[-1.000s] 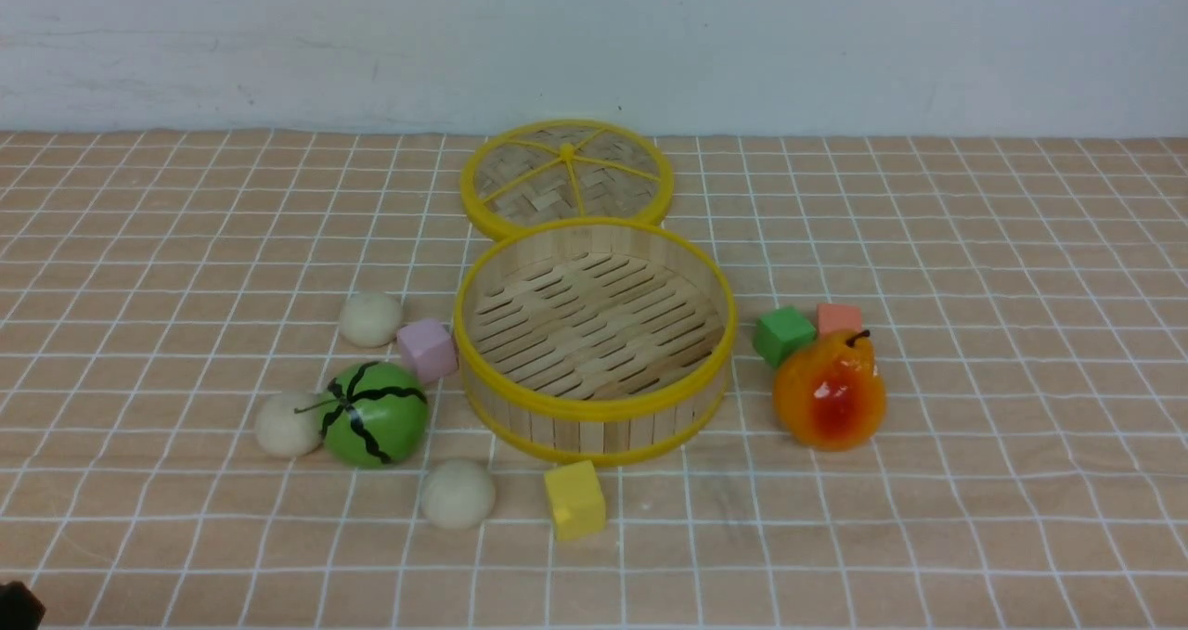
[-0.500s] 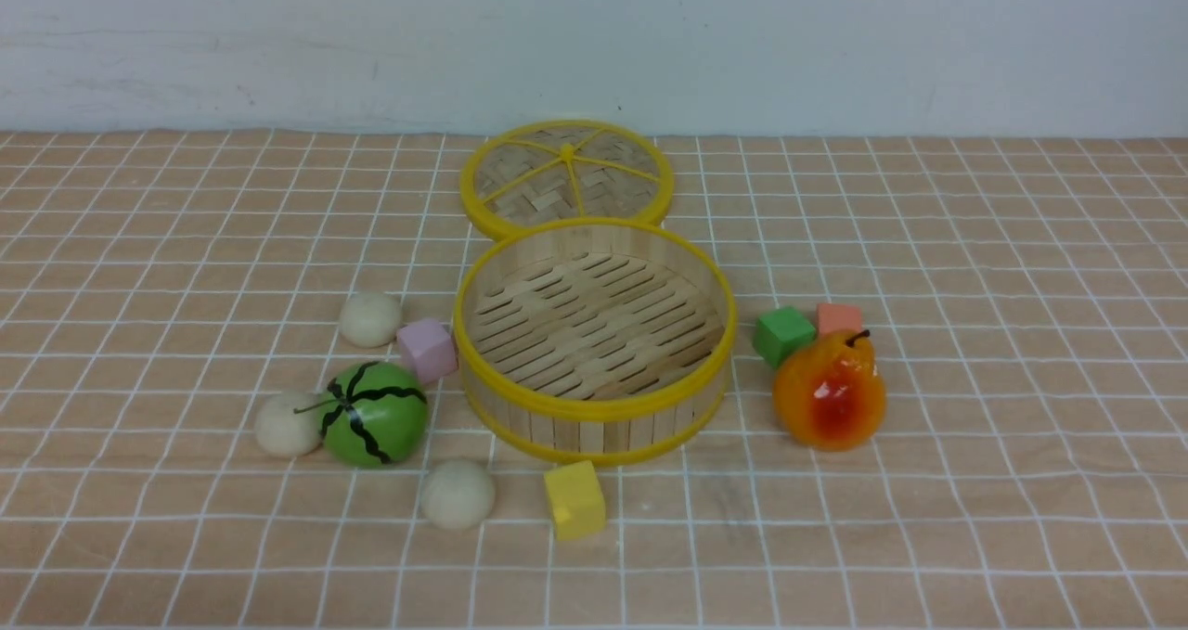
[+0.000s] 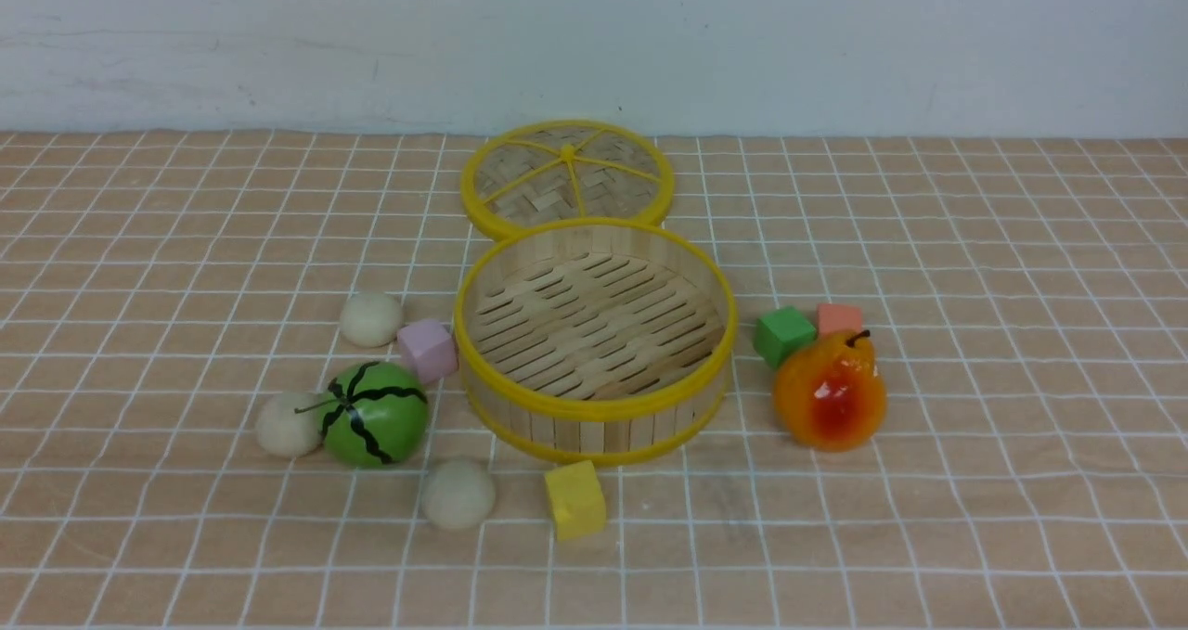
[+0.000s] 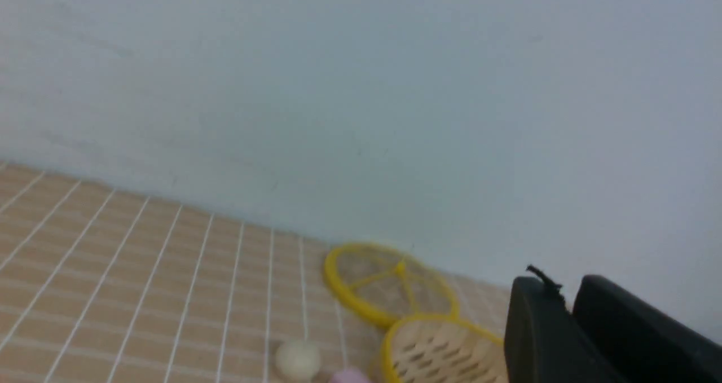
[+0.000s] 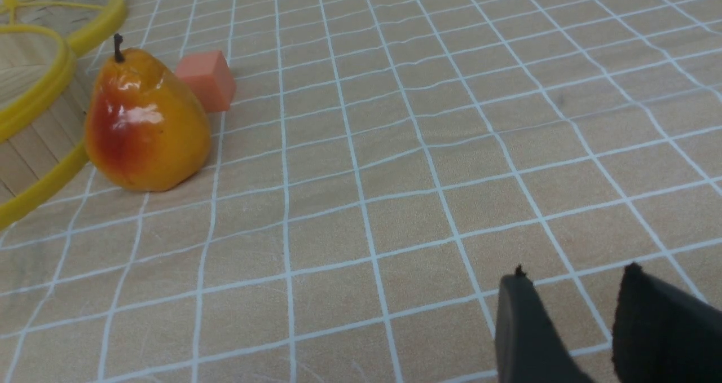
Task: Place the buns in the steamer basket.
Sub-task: Use the left arm to grab a steamed stuffed bun, then use the left arm to put the steamed stuffed bun into the steamer
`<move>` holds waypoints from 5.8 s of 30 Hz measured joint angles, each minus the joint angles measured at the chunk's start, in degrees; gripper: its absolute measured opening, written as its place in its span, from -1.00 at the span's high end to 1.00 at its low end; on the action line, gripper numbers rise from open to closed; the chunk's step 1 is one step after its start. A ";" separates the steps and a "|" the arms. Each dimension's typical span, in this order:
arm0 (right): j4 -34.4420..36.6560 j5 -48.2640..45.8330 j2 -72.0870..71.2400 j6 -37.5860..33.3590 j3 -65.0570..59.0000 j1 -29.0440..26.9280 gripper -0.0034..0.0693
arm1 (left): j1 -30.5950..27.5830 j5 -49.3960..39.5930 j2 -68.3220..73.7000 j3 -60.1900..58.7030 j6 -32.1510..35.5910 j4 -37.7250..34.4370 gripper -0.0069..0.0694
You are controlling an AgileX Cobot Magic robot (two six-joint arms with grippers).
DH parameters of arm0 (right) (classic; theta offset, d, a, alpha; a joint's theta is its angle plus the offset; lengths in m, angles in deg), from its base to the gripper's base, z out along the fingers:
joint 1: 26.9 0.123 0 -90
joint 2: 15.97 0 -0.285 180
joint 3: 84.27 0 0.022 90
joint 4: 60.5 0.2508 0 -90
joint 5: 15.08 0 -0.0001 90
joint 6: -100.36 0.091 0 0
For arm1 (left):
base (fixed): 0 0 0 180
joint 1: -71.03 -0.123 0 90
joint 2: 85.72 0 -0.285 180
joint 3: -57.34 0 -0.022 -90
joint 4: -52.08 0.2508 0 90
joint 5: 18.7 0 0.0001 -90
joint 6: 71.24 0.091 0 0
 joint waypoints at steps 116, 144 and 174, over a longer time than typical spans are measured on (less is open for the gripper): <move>0.00 0.00 0.00 0.00 0.00 0.00 0.24 | 9.39 -20.31 90.01 33.47 23.51 -22.73 0.85; 0.00 0.00 0.00 0.00 0.00 0.00 0.24 | 9.39 -31.25 84.24 51.73 25.27 -26.98 0.85; 0.00 0.00 0.00 0.00 0.00 0.00 0.24 | 9.39 -12.44 101.68 54.83 25.27 -33.42 0.33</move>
